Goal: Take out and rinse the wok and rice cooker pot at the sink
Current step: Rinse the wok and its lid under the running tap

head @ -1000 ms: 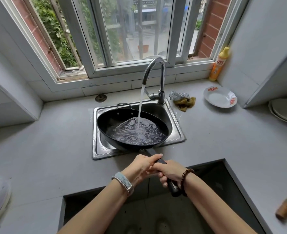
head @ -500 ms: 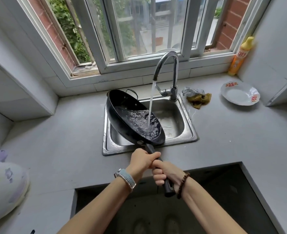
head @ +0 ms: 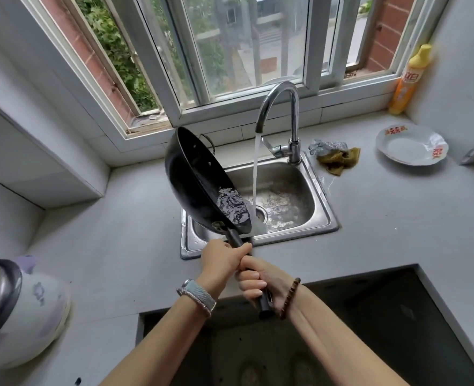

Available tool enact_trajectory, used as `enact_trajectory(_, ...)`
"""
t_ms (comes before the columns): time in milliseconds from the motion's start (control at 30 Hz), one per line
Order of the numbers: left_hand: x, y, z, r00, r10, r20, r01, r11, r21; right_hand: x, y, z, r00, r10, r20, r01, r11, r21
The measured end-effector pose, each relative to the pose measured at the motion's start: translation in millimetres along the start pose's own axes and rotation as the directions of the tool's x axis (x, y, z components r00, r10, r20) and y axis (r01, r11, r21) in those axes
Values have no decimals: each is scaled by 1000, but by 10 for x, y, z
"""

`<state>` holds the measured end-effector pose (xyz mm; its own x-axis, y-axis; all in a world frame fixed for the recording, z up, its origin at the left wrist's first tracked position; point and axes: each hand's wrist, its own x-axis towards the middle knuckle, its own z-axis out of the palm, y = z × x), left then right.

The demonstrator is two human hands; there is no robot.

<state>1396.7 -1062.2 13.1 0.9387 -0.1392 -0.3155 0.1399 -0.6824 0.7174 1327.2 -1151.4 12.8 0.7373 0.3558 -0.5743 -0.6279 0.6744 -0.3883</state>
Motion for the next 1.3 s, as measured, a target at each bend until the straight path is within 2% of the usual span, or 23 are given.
enact_trajectory(167, -26, 24, -239, 996, 39, -83, -36, 998, 46, 64, -26, 154, 996, 28, 82, -30, 999, 21)
enact_trajectory(300, -29, -33, -401, 990, 27, -135, -19, 998, 61, 148, 56, 285, 987, 45, 152, -61, 992, 107)
enact_trajectory(533, -91, -109, -575, 987, 17, -160, -4, 997, 76, 203, 209, 435, 962, 40, 271, -116, 955, 273)
enact_trajectory(733, -150, -95, -613, 984, 14, -178, 4, 995, 99, 154, 240, 489, 945, 21, 326, -133, 936, 326)
enact_trajectory(867, -170, -104, -583, 990, 32, -140, -27, 999, 38, 107, 215, 479, 968, 21, 251, -83, 968, 239)
enact_trajectory(1067, -127, -190, -312, 1000, 12, -9, -13, 997, -81, -23, 177, 323, 997, -74, 25, 77, 990, -118)
enact_trajectory(1200, -104, -284, -65, 997, -8, 78, 20, 989, -144, -87, 183, 120, 992, -93, -81, 68, 961, -269)
enact_trajectory(1300, -109, -331, 84, 991, 1, 135, 20, 987, -160, -134, 211, 15, 987, -93, -134, 52, 958, -281)
